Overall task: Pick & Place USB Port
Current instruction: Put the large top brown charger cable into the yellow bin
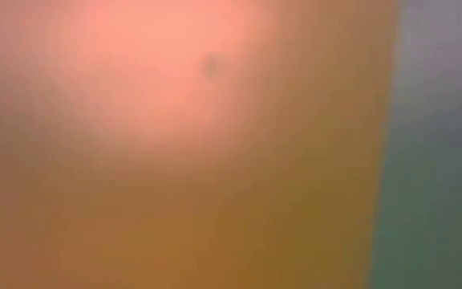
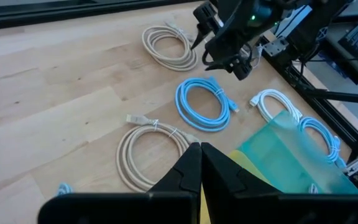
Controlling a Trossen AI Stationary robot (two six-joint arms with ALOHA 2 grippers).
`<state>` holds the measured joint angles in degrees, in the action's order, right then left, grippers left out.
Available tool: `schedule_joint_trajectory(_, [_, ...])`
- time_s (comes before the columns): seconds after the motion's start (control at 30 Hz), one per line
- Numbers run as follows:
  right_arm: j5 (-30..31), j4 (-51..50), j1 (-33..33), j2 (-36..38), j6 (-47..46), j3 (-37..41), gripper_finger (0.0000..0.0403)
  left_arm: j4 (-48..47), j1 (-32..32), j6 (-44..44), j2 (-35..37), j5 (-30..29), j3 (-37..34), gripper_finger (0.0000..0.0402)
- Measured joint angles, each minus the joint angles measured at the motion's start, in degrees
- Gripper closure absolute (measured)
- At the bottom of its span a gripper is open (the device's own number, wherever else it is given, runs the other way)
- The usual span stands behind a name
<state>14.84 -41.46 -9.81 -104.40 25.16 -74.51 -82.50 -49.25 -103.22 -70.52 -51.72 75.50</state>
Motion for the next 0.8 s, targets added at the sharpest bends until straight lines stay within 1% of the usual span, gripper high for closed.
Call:
schedule_joint_trajectory(0.2, [-0.1,0.9,-3.1,-0.6,1.1,-0.5,0.0108,0.0,0.0,-0.2,0.0,0.0,0.0,0.0392])
schedule_joint_trajectory(0.27, [-1.6,0.8,-4.6,-0.9,1.1,-0.5,0.0108,0.0,0.0,-0.4,0.0,0.0,0.0,0.0392])
schedule_joint_trajectory(0.4, [-1.7,1.8,-7.2,-0.7,2.0,-0.5,0.0108,0.0,0.0,-0.6,0.0,0.0,0.0,0.0392])
schedule_joint_trajectory(0.53, [-4.2,2.1,-9.5,-0.7,2.6,-0.5,0.0108,0.0,0.0,-0.8,0.0,0.1,0.0,0.0392])
schedule_joint_trajectory(0.63, [-5.4,1.4,-10.2,-0.7,2.6,-0.5,0.0108,0.0,0.0,-0.9,0.0,0.2,0.0,0.0392])
schedule_joint_trajectory(0.7, [-7.4,1.1,-10.2,-0.7,3.0,-0.5,0.0108,0.0,0.0,-0.9,0.0,0.3,0.0,0.0392])
schedule_joint_trajectory(0.8, [-8.1,0.7,-9.9,-0.7,3.5,-0.5,0.0108,0.0,0.0,-1.0,0.0,0.3,0.0,0.0392])
